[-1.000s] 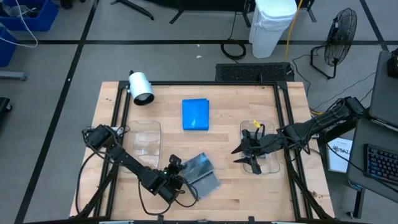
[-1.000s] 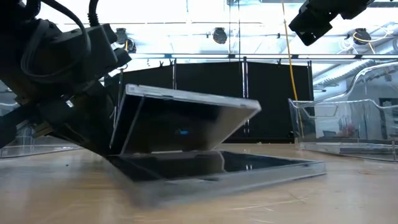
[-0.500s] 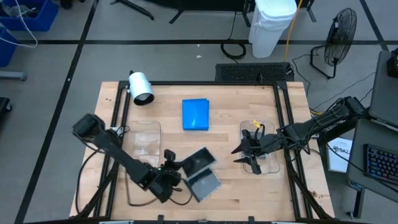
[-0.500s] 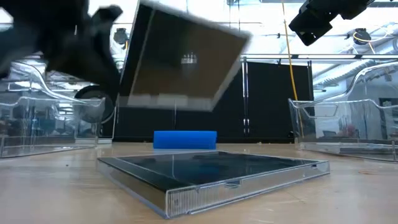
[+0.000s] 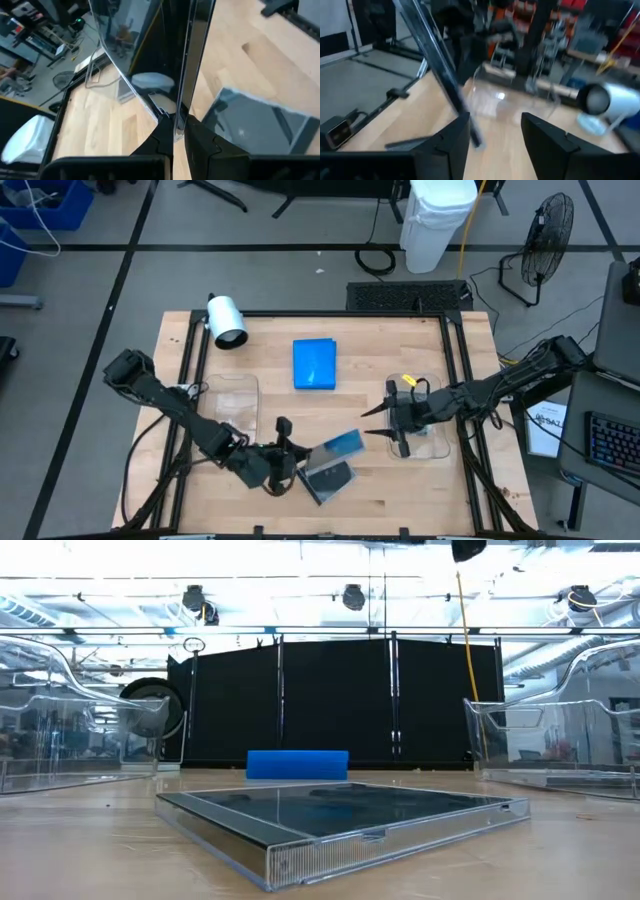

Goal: Pick & place jewel cases by type
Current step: Put the black CD case into the right transparent bin

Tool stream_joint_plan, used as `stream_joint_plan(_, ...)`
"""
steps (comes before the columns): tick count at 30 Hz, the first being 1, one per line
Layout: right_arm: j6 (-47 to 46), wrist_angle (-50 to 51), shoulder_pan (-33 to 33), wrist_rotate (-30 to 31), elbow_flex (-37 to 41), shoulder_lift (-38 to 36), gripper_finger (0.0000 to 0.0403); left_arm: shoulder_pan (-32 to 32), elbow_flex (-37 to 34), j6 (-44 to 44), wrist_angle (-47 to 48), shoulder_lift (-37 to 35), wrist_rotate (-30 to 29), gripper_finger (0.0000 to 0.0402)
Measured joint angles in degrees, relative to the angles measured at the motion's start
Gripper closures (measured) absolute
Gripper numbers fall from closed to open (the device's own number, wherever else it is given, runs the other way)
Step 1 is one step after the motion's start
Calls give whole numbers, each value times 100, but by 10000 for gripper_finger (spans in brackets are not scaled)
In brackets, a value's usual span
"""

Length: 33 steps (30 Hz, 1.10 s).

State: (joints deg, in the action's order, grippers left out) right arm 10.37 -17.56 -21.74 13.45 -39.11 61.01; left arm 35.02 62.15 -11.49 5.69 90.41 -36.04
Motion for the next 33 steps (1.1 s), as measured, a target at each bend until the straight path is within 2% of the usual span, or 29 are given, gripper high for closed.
stream_joint_plan(3, 192, -619, 0, -54, 187, 9, 229, -141, 0, 19, -4, -3, 173, 376)
stream_joint_plan(7, 154, -1031, -1, -506, 346, 9, 229, -361, 0, -46, -16, -2, 410, 376)
stream_joint_plan(12, 86, -1039, -108, -608, 402, 9, 226, -544, 0, -157, -20, -2, 799, 376)
stream_joint_plan(22, -2, -719, -201, -615, 402, -135, 225, -575, 0, -45, 438, -184, 737, 376)
stream_joint_plan(33, -26, -970, -55, -605, 400, 5, 227, -824, 4, -123, 126, -229, 1196, 376)
